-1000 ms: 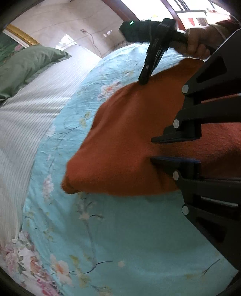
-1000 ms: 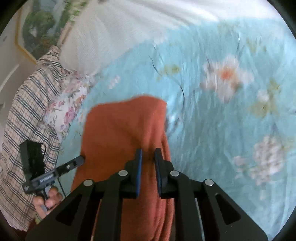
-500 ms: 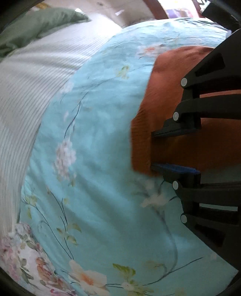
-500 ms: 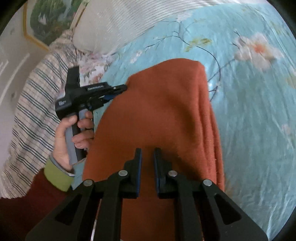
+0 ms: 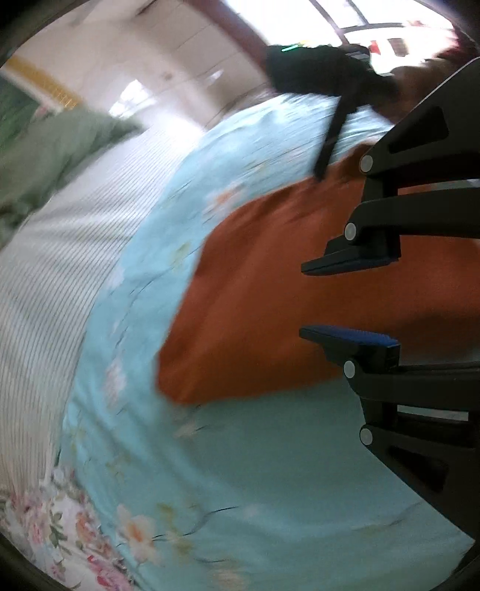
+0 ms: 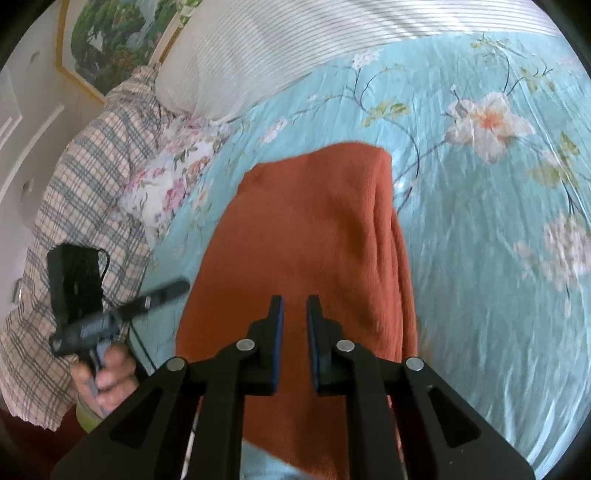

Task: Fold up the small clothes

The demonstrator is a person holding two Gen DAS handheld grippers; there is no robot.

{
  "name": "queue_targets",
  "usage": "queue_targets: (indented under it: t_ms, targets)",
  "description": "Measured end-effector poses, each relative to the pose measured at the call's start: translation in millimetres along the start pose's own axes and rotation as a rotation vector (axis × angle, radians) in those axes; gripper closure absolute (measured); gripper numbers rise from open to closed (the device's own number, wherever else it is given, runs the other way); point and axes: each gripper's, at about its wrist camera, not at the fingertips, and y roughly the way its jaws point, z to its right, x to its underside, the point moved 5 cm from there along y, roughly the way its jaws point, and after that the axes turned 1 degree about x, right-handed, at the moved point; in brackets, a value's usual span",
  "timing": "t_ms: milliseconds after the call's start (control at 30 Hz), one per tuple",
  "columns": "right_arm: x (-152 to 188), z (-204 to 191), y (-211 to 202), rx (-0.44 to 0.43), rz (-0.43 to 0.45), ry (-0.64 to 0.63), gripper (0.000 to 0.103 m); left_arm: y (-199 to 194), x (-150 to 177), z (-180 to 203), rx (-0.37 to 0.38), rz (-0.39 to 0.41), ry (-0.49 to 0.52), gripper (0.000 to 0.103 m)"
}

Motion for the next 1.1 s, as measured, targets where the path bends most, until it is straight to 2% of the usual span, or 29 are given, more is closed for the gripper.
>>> queue_targets:
  t_ms: [100,167,267,433,467,567,633,733,800,867,1000,1033,1100]
  targets:
    - [14.0,19.7,5.9,0.123,-0.023,-0.004,0.09,-7.2,41.5,13.6,0.023,-0.042,0.031,0.076]
    - [18.2,34.2,8.8,0.157,-0.012,0.005,0.101,-6.9,62.8,13.3,-0.013,-0.041,0.054,0.077]
    - [18.9,44.1,8.5,0.145,0.008,0.048,0.103,-0.8,79.9,11.9,-0.018,-0.048,0.026,0.078]
    - [20.7,35.7,1.9,0.167,0.016,0.029,0.103,5.4,87.4,24.4,-0.089,-0.024,0.083,0.078]
    - [21.0,30.2,-3.2,0.156,0.02,0.027,0.099,5.1,87.4,24.8,-0.09,-0.024,0.083,0.078]
    - [27.2,8.3,-17.9,0.12,0.034,-0.021,0.099,-5.5,89.7,23.9,-0.071,-0.029,0.05,0.077]
    - [34.0,0.7,-18.7,0.117,0.02,-0.048,0.099,-10.8,92.4,27.9,-0.062,-0.028,0.056,0.077]
    - [44.7,8.8,-4.9,0.182,-0.043,-0.051,0.099,-11.5,103.2,31.9,-0.074,-0.043,0.083,0.076]
    - [38.4,4.5,-6.1,0.156,-0.015,-0.036,0.099,-4.3,113.2,28.4,-0.085,-0.064,0.073,0.077]
    - [22.5,-4.2,-7.7,0.137,0.02,-0.047,0.099,-3.9,113.4,29.0,-0.084,-0.052,0.06,0.077]
    - [-28.7,-5.4,13.2,0.13,0.065,-0.037,0.099,-0.8,112.1,29.6,-0.086,-0.055,0.06,0.076]
    - [-36.6,0.4,21.9,0.153,0.055,-0.024,0.099,-0.6,111.9,28.8,-0.084,-0.056,0.056,0.076]
    - [-45.2,23.2,43.1,0.283,0.016,-0.003,0.099,-1.0,111.5,28.7,-0.08,-0.059,0.049,0.076]
